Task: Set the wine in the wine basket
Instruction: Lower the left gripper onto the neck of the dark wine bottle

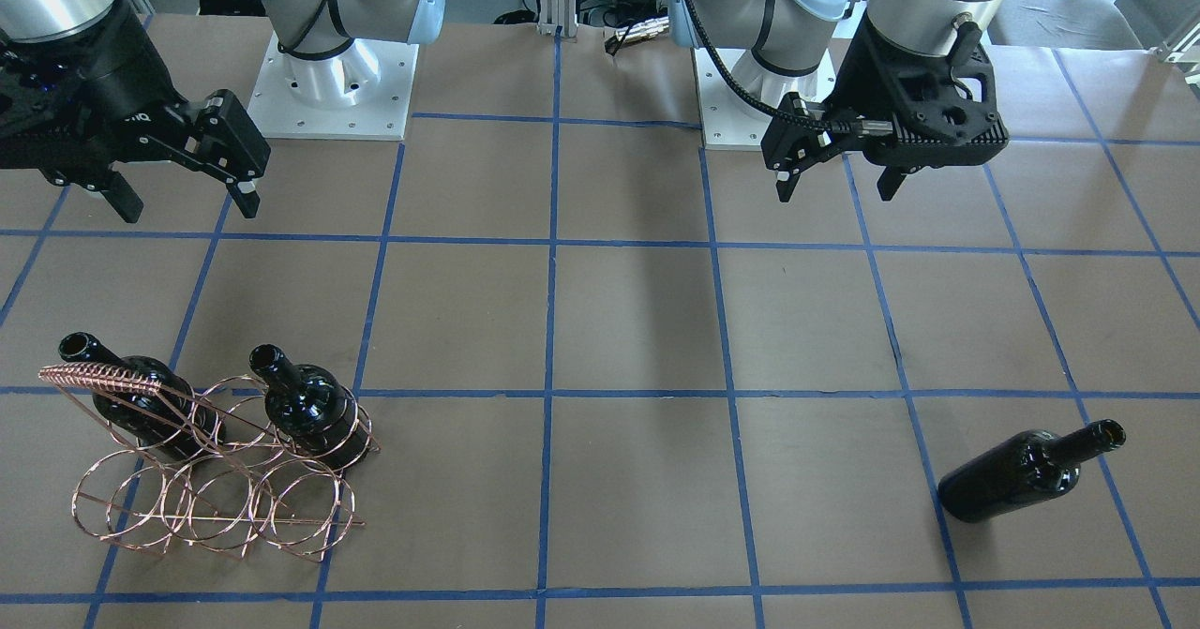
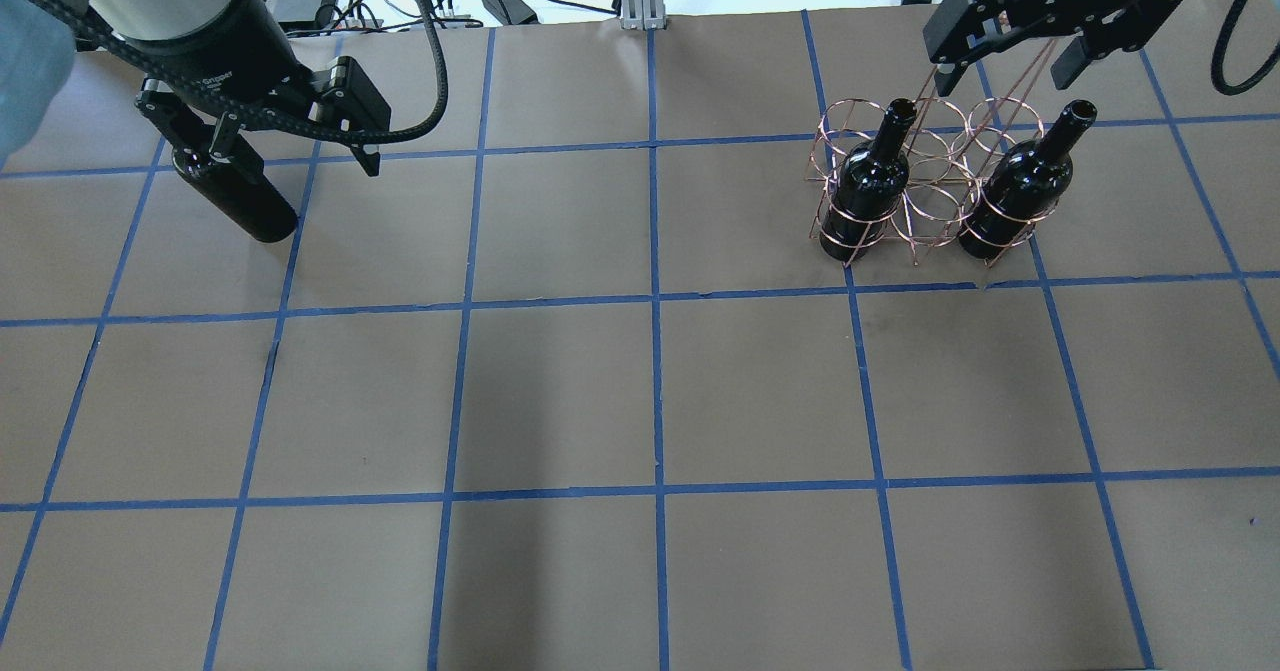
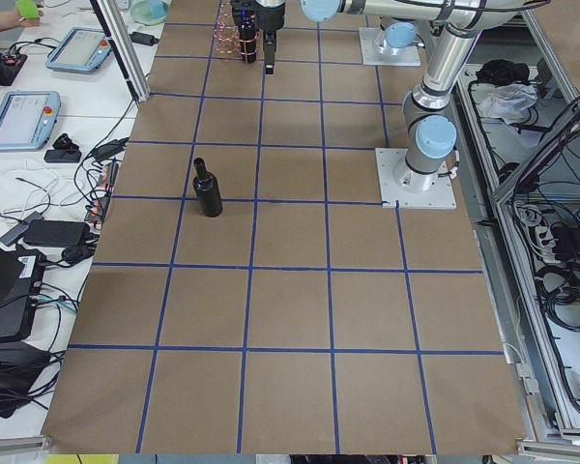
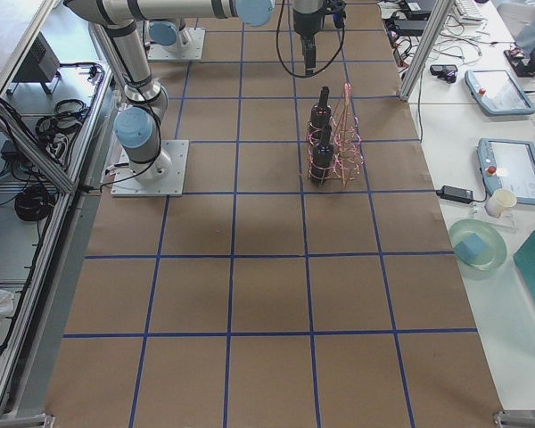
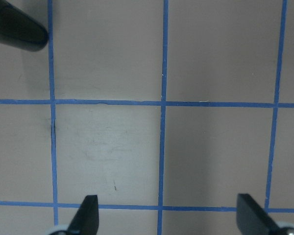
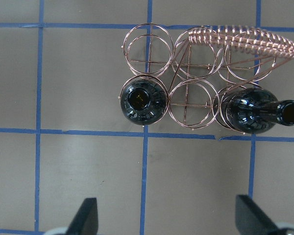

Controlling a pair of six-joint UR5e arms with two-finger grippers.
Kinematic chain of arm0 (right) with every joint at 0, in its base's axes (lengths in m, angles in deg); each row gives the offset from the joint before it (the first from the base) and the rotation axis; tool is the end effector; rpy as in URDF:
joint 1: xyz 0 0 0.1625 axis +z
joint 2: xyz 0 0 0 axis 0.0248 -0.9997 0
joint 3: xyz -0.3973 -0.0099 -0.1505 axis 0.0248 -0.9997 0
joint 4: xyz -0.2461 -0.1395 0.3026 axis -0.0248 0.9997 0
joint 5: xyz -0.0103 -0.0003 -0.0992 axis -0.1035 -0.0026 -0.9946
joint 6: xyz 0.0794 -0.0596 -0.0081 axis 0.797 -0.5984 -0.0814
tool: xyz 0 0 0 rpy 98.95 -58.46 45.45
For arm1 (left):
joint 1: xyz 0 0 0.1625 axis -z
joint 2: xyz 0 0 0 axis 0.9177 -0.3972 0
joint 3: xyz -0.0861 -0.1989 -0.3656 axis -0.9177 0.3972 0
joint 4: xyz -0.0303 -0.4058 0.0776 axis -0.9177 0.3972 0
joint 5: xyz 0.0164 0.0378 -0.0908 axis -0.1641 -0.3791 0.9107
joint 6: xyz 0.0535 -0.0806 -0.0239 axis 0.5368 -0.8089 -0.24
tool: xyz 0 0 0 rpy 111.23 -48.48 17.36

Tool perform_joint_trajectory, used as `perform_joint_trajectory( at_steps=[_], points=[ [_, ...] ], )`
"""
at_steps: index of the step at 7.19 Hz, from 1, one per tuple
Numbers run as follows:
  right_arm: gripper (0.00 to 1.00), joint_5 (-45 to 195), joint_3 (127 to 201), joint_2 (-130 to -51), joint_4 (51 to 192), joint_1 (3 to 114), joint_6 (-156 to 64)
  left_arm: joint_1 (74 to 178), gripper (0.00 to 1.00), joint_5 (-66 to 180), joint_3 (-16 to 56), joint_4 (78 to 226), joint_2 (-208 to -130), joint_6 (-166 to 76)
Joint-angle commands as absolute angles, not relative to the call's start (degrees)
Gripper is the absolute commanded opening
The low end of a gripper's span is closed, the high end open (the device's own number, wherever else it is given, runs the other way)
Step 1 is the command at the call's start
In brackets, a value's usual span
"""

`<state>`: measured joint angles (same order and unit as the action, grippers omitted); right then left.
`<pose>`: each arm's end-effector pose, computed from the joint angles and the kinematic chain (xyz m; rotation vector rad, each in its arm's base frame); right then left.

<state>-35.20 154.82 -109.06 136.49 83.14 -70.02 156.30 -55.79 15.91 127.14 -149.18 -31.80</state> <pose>0.0893 -0.5247 0.5324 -0.0622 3.0970 -0.1884 -0.1286 -0.4944 0.5157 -0.0522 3.1182 -0.0597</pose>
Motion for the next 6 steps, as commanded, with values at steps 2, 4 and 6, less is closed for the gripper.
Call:
perform_joint_trajectory(
  at_steps=[2, 4, 6],
  points=[
    [1.0, -35.18, 154.82, -109.07, 136.49, 83.13, -70.02, 156.77, 1.0, -55.54, 15.99, 127.13, -149.43, -32.05],
    [1.0, -35.18, 154.82, -109.07, 136.49, 83.13, -70.02, 156.86, 1.0, -55.35, 16.07, 127.74, -148.91, -32.05],
    [1.0, -35.18, 154.82, -109.07, 136.49, 83.13, -70.02, 156.86, 1.0, -55.53, 16.34, 127.83, -148.65, -31.79]
  ],
)
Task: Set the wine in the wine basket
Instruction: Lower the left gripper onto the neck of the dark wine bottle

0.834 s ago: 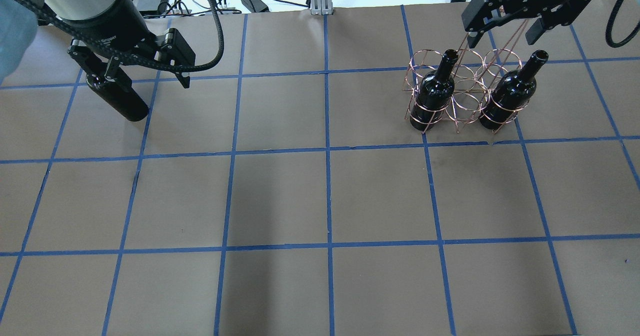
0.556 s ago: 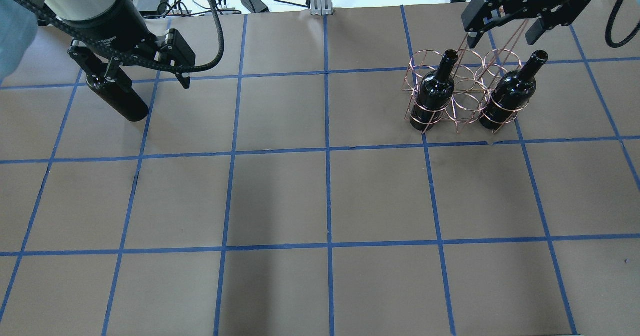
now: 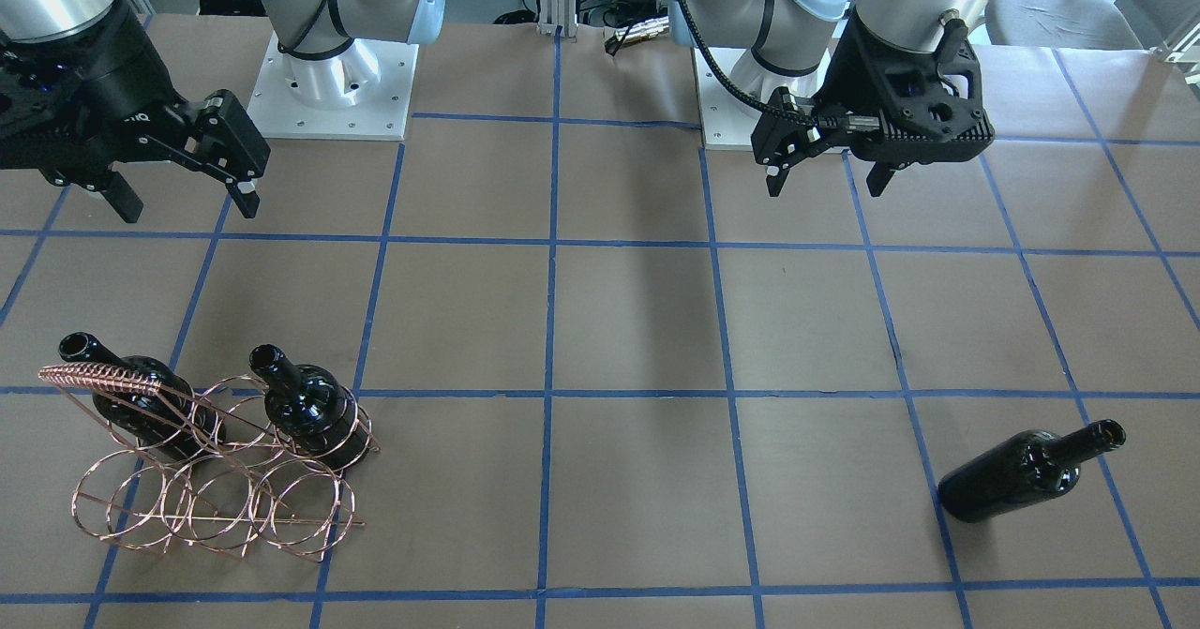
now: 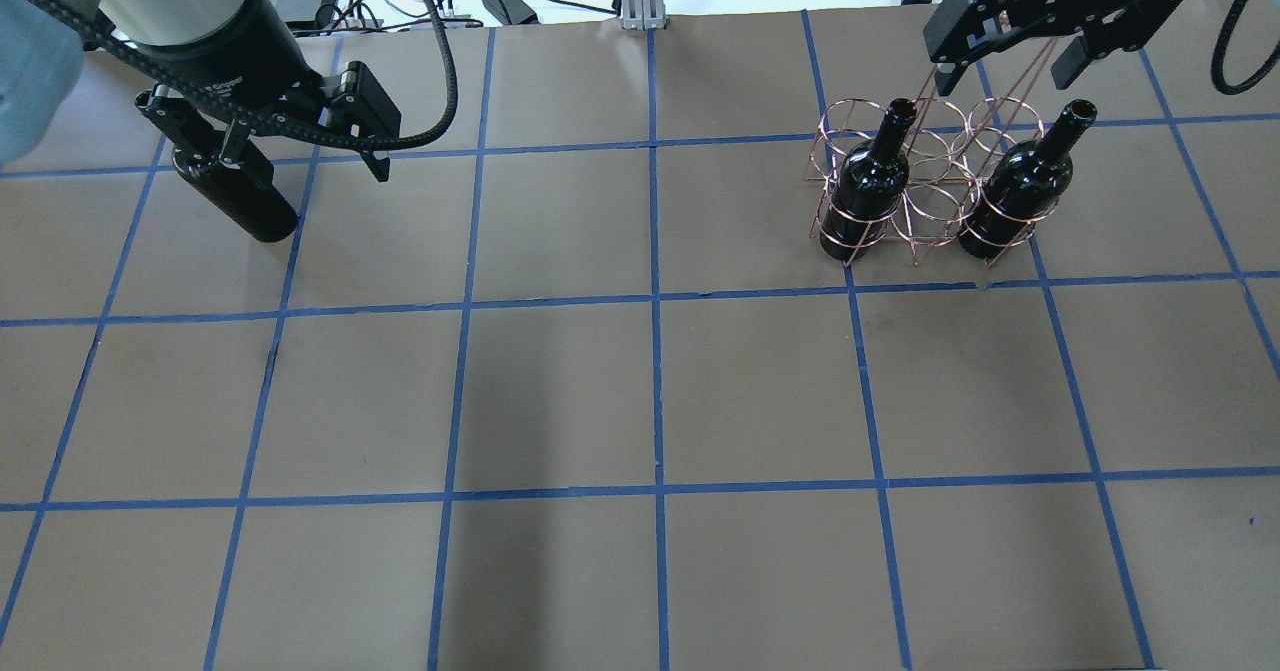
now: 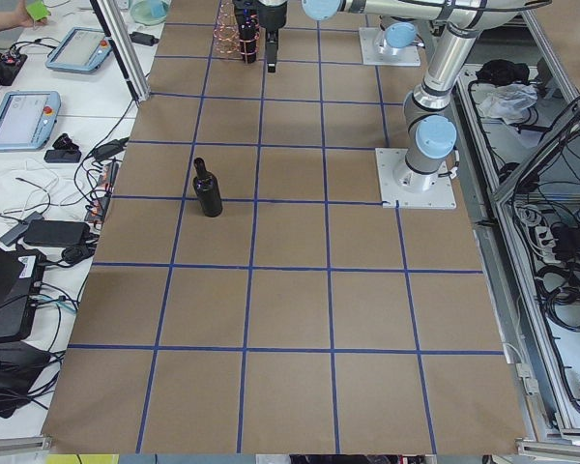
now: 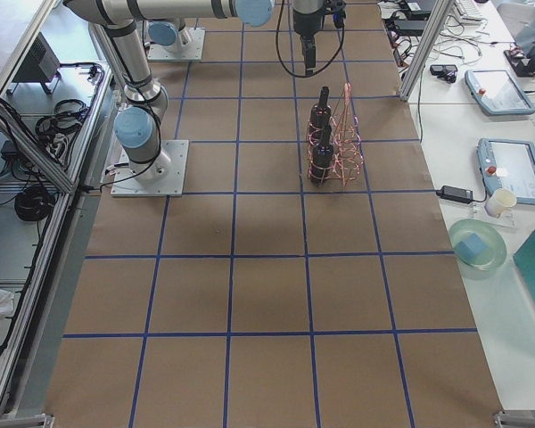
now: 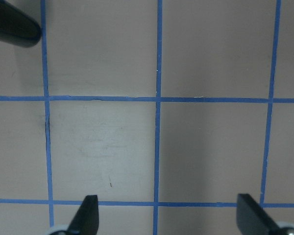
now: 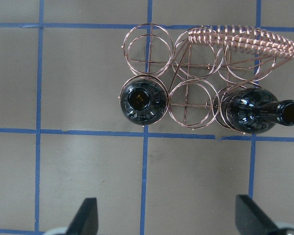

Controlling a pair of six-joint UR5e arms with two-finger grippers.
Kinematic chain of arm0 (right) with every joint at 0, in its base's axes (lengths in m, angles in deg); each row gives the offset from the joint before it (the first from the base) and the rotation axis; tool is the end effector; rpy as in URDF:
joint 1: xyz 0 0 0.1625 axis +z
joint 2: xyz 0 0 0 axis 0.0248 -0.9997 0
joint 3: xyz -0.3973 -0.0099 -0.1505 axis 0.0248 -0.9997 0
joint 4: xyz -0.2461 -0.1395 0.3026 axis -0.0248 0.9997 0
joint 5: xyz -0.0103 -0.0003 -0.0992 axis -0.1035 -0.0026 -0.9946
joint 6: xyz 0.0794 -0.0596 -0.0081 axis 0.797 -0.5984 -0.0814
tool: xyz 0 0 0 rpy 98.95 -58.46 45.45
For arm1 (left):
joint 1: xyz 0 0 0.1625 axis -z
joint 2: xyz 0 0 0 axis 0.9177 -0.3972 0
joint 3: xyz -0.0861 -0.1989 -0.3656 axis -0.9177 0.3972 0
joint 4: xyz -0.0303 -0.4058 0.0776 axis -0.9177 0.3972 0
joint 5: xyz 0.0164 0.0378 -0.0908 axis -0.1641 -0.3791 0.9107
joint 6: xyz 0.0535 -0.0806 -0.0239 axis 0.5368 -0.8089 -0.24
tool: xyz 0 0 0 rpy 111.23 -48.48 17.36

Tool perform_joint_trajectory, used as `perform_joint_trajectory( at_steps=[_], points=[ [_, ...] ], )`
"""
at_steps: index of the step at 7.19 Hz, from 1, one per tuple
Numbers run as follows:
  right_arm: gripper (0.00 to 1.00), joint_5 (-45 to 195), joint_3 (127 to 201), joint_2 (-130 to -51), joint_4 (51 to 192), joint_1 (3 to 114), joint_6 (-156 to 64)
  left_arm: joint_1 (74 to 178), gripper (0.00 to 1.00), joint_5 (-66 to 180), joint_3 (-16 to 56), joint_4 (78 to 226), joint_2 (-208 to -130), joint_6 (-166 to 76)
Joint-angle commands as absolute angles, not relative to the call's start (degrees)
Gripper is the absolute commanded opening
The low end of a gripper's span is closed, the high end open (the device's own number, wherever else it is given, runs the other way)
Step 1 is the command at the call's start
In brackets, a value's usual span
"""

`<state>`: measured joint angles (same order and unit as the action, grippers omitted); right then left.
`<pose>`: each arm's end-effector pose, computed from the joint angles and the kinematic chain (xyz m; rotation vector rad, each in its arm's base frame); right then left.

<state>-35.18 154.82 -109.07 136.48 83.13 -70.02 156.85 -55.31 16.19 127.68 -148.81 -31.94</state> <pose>0.0892 -0.5247 0.5325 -0.0620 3.0966 -0.1885 -0.1341 -0.4896 0.5155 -0.0408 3.1271 -0.0475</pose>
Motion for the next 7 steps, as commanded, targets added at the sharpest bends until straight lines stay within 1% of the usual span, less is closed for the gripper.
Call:
perform_joint_trajectory(
  at_steps=[1, 4, 5, 7],
  points=[
    [1.0, -35.18, 154.82, -109.07, 136.57, 83.13, -70.02, 156.78, 1.0, -55.62, 16.42, 127.57, -148.99, -31.78],
    [1.0, -35.18, 154.82, -109.07, 136.49, 83.13, -70.02, 154.67, 1.0, -55.54, 16.34, 127.04, -148.82, -31.17],
    [1.0, -35.18, 154.82, -109.07, 136.57, 83.13, -70.02, 151.88, 1.0, -55.27, 15.47, 126.95, -148.91, -26.56],
    [1.0, -35.18, 154.82, -109.07, 136.57, 83.13, -70.02, 139.18, 1.0, -55.01, 14.93, 127.3, -149.08, -11.63]
  ],
)
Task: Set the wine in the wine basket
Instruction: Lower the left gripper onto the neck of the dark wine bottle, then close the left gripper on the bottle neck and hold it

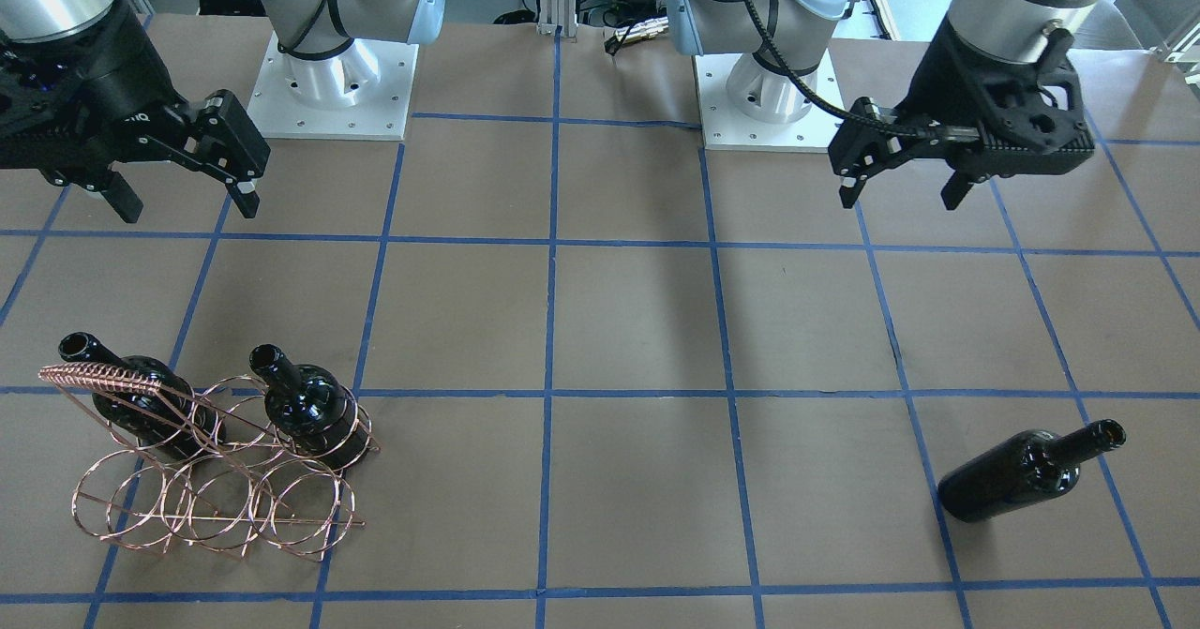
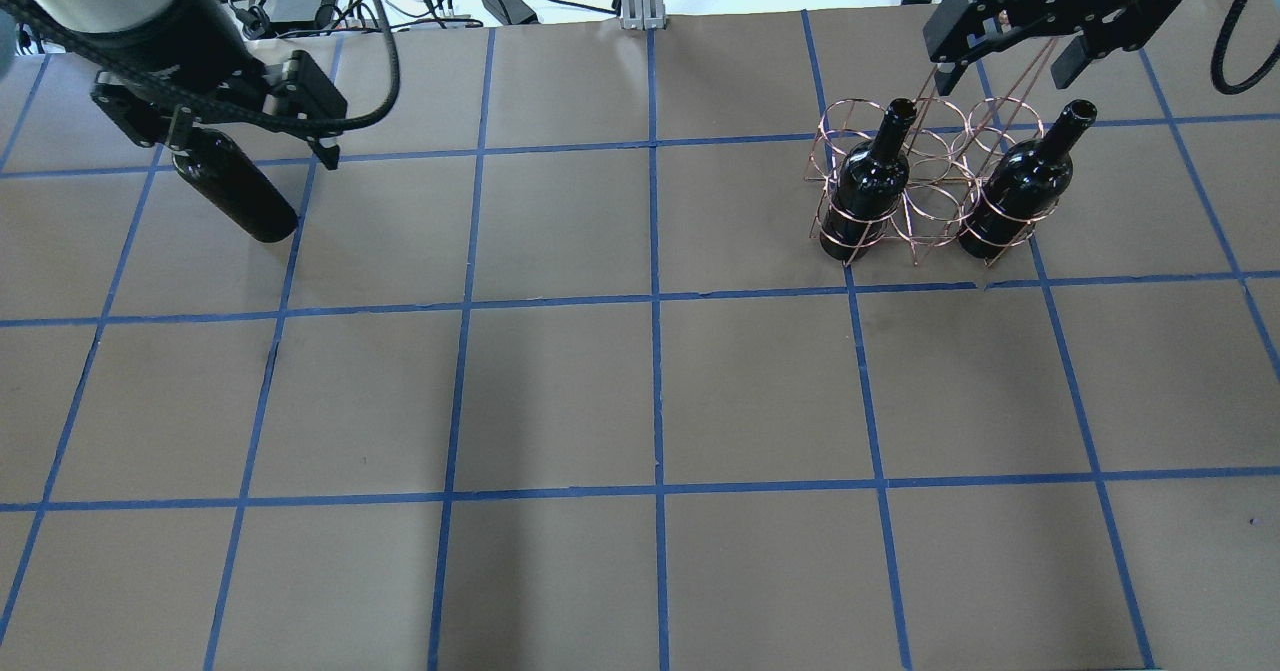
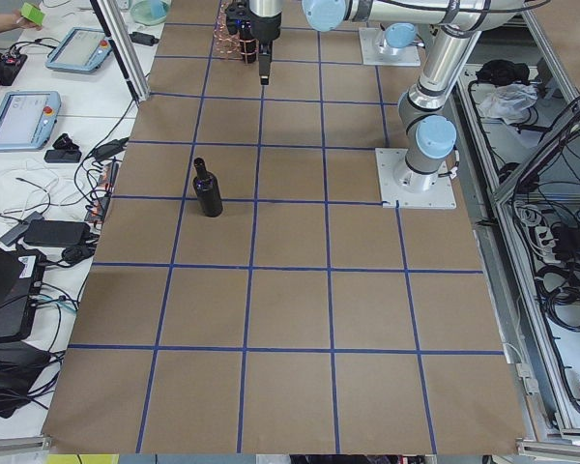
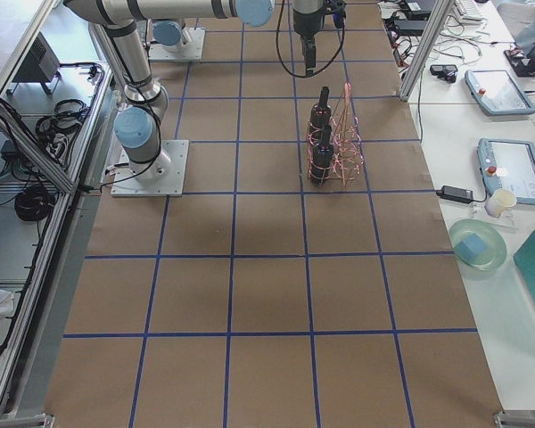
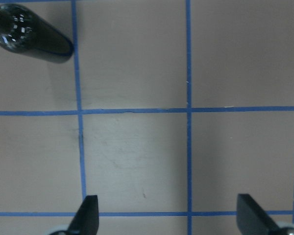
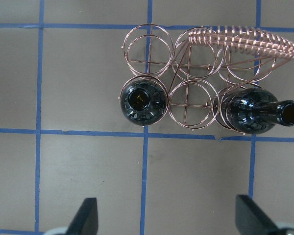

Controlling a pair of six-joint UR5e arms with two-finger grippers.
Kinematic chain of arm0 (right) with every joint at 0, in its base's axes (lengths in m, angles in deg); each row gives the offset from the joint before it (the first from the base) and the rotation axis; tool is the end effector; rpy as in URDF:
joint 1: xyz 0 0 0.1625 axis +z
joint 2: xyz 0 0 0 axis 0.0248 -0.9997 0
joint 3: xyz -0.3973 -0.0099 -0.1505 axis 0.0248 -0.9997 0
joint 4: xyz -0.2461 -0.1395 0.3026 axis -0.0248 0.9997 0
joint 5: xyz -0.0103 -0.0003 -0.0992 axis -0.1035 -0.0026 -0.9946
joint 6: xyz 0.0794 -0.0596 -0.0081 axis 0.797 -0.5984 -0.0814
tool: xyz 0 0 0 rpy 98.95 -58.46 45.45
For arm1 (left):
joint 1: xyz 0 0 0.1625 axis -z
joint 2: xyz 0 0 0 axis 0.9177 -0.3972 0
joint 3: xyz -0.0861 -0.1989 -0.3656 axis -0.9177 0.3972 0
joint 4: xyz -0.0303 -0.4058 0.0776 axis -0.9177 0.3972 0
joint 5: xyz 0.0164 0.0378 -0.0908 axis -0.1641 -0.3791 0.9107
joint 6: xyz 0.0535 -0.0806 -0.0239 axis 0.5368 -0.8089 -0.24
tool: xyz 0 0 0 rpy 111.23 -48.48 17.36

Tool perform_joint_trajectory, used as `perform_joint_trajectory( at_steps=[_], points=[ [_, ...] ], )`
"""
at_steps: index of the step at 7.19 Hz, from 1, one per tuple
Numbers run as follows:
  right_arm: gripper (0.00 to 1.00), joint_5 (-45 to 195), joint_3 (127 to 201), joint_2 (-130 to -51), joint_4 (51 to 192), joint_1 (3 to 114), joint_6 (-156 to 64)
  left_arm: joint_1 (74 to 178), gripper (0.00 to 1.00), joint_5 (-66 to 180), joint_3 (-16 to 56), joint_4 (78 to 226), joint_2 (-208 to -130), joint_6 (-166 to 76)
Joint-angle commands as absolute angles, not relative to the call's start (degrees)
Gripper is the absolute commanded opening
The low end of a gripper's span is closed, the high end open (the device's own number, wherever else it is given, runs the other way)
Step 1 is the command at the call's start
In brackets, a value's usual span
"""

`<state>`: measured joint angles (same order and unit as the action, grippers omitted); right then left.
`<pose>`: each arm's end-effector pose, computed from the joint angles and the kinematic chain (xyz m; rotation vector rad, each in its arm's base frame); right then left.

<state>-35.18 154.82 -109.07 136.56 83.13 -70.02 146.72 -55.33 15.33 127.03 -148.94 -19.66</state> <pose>0.0892 -0.5248 0.5327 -0.0620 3.0967 -0.1906 -0.0454 -0.5084 0.5230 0.0175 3.1164 -0.0791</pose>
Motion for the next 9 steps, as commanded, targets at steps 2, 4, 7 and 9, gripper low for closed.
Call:
perform_joint_trajectory(
  at_steps=[2, 4, 7, 9],
  points=[
    [1.0, -35.18, 154.82, -109.07, 136.49, 83.13, -70.02, 133.58, 1.0, -54.83, 12.22, 123.47, -153.45, -4.21],
    [1.0, -35.18, 154.82, -108.98, 136.57, 83.13, -70.02, 133.48, 1.0, -53.0, 7.84, 119.75, -161.52, -4.01],
    [1.0, -35.18, 154.82, -108.98, 136.57, 83.13, -70.02, 133.48, 1.0, -52.29, 5.53, 111.69, -170.68, -1.02],
    [1.0, -35.18, 154.82, -109.07, 136.57, 83.13, -70.02, 133.48, 1.0, -52.11, 5.09, 111.49, -173.16, -2.16]
  ],
)
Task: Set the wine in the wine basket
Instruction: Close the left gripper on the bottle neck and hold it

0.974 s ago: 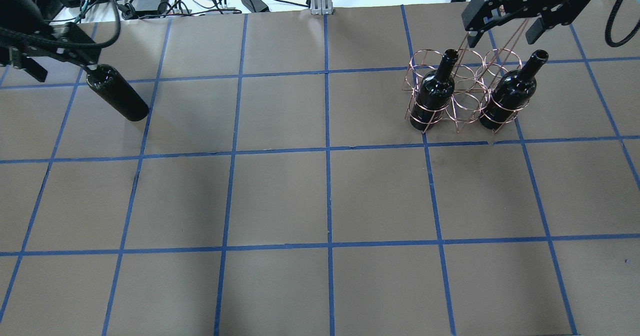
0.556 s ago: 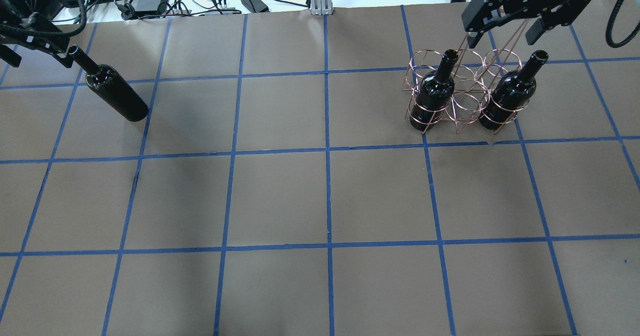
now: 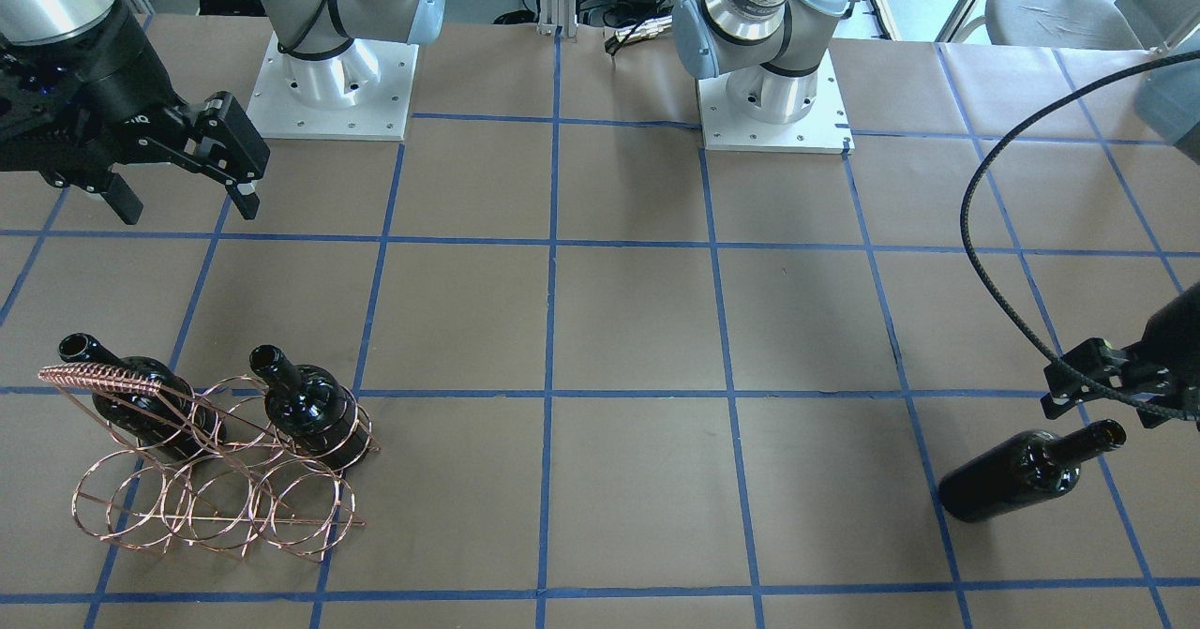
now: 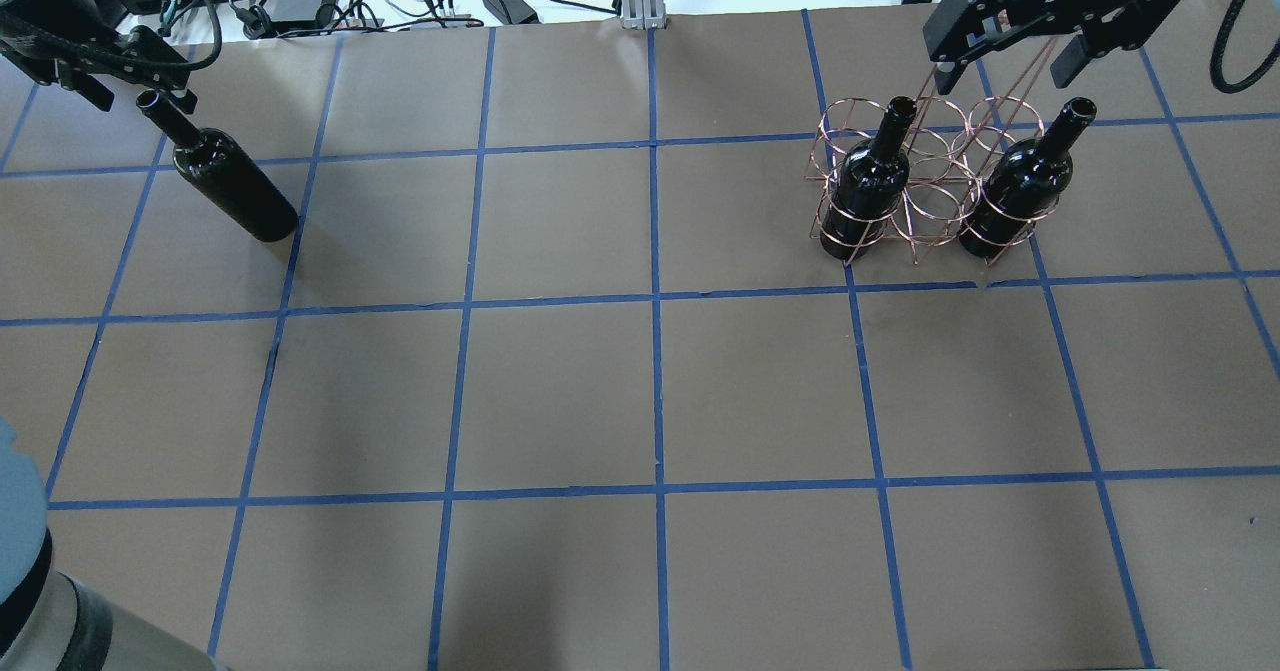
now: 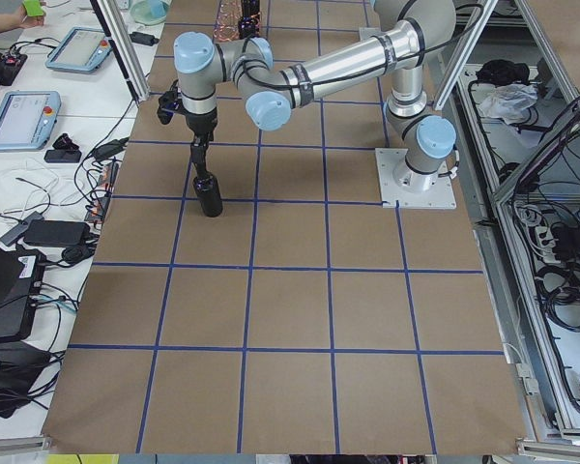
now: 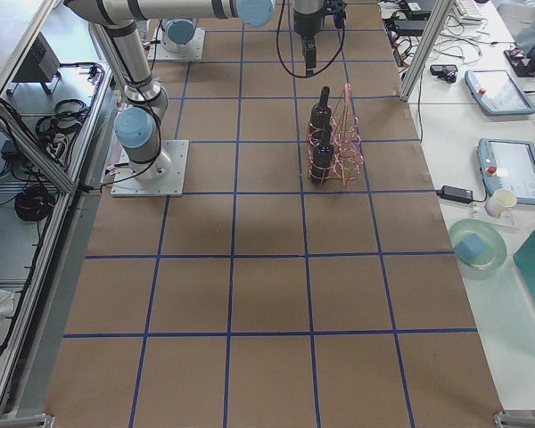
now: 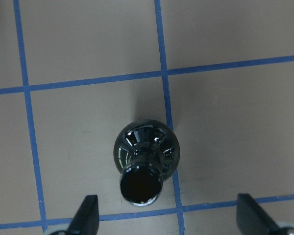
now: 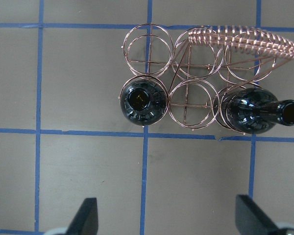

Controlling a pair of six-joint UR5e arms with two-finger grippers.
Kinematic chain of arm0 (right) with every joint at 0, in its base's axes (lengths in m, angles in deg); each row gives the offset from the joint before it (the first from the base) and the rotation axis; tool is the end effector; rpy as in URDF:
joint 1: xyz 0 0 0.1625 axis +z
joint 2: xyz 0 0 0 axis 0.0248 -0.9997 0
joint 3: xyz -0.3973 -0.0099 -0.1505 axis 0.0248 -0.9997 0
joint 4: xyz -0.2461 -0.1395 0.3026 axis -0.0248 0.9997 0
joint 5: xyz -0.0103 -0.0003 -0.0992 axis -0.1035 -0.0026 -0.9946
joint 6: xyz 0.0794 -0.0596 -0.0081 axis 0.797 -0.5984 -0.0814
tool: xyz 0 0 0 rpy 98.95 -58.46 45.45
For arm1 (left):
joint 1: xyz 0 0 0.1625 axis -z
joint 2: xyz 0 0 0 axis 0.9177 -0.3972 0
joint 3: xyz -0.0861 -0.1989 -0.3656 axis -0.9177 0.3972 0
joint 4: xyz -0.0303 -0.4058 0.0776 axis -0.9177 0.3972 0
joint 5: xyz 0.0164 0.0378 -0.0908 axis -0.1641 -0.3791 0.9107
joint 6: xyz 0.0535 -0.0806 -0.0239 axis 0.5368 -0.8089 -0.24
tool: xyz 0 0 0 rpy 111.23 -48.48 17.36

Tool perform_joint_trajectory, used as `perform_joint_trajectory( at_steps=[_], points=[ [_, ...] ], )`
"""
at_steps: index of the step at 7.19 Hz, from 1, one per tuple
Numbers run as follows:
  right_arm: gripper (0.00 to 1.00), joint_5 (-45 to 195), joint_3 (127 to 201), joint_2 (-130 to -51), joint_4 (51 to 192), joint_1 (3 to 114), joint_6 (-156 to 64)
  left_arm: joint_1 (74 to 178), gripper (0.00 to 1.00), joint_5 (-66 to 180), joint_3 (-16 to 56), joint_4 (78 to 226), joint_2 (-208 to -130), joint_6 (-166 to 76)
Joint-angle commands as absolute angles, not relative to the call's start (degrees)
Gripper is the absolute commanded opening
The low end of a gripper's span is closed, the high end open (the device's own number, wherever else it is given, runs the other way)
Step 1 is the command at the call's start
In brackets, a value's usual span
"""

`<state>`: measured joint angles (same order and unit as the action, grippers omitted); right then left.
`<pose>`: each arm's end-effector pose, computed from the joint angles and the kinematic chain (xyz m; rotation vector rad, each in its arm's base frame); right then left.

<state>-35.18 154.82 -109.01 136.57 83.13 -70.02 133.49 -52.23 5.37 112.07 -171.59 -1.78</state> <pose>0.0892 -0.5252 0.5321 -0.0620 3.0966 -0.1893 0.1317 -0.6587 0.4090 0.1482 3.1287 -0.1592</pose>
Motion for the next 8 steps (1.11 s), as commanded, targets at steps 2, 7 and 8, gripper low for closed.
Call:
perform_joint_trajectory(
  at_steps=[2, 7, 8],
  points=[
    [1.0, -35.18, 154.82, -108.98, 136.57, 83.13, -70.02, 133.13, 1.0, -51.4, 5.0, 111.31, -173.69, -1.81],
    [1.0, -35.18, 154.82, -109.07, 136.57, 83.13, -70.02, 133.04, 0.7, -52.28, 5.78, 110.33, -174.57, -0.5],
    [1.0, -35.18, 154.82, -108.98, 136.57, 83.13, -70.02, 132.96, 0.6, -53.24, 5.7, 111.65, -174.57, -0.41]
  ],
)
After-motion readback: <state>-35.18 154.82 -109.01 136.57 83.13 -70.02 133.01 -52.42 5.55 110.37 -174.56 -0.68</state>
